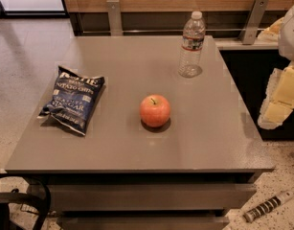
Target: Knock water bottle over
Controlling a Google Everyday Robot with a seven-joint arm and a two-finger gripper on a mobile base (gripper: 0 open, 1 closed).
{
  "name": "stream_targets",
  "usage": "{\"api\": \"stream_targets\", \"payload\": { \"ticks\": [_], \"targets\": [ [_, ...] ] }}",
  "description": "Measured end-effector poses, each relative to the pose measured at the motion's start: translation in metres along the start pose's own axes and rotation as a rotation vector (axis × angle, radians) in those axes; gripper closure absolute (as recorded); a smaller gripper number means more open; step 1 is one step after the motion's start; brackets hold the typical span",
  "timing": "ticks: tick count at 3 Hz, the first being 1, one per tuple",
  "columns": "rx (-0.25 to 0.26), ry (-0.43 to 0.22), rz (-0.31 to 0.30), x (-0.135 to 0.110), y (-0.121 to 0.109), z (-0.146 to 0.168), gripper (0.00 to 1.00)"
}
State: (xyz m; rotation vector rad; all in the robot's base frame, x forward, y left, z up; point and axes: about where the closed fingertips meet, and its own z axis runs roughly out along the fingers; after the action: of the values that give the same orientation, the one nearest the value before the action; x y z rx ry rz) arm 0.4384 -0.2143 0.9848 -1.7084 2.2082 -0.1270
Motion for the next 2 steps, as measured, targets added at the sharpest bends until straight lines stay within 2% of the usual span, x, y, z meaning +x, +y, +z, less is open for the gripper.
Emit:
{"api": "stream_targets", "payload": {
  "ticks": [1, 2],
  "targets": [
    [0.0, 0.0, 0.0, 0.0, 0.0, 0.0, 0.0],
    [0.034, -0.038, 0.017, 0.001, -0.015, 0.002, 0.0]
  ]
}}
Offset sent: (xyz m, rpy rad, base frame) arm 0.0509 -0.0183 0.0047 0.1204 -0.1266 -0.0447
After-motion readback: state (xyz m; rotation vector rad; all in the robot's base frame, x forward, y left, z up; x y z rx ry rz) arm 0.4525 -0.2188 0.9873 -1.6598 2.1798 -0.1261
